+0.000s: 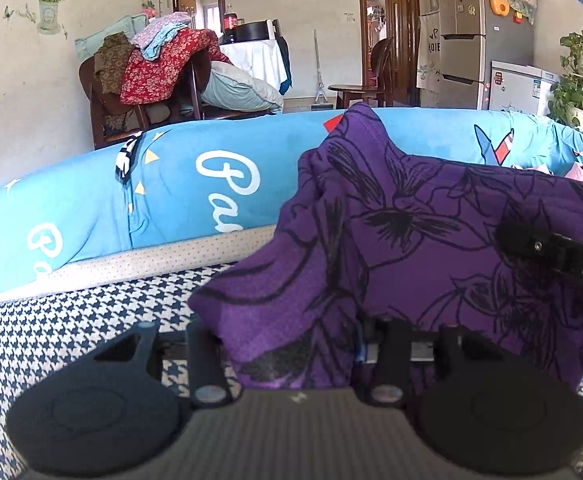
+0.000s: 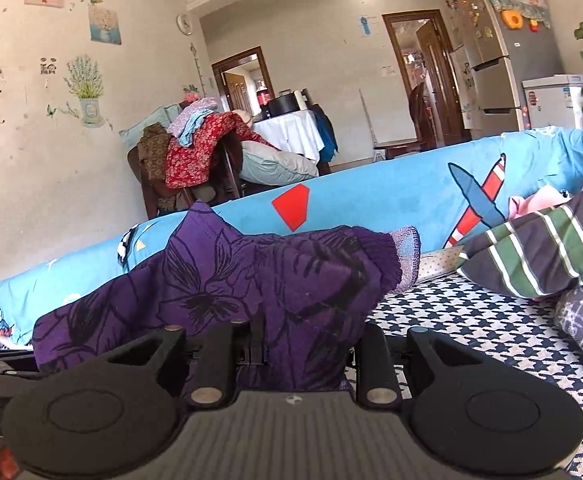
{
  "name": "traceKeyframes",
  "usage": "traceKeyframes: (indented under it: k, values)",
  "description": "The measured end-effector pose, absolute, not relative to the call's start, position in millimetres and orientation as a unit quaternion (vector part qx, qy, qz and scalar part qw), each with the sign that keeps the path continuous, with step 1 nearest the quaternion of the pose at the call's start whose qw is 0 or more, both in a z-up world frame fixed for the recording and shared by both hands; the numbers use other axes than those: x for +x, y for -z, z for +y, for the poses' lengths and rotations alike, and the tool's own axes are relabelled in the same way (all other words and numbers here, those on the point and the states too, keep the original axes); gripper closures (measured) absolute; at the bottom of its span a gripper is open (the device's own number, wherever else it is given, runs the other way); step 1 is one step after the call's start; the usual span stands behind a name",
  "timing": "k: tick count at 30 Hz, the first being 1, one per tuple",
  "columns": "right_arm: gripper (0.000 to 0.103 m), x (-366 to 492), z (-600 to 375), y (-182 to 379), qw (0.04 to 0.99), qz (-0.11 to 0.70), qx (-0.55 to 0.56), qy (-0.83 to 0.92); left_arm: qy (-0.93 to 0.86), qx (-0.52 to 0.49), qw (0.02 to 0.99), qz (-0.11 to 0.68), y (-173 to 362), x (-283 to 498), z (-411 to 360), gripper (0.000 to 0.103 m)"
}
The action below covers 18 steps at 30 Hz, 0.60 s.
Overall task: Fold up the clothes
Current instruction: 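Lower the folded bundle onto the sheet and open both grippers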
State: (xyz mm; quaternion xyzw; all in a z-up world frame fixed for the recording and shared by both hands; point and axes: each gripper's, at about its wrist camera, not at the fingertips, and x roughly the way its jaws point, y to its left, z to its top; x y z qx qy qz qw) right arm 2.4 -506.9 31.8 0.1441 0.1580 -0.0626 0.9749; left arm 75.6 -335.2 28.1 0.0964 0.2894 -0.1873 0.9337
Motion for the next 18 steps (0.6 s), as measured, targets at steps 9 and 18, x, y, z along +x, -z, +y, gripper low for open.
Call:
traceKeyframes:
  k: [9, 18]
  values:
    - [0.080, 7.4, -545.1, -28.7, 0.959, 0.154, 0.205, 0.121, 0.208, 0.125, 0.925, 0.291, -26.4, 104.3, -392.1, 0.059]
    - [0.080, 12.3, -586.0, -16.0, 0.933, 0.158, 0.271, 0.177, 0.227, 0.157, 0.917, 0.289, -18.0, 129.4, -451.1, 0.059]
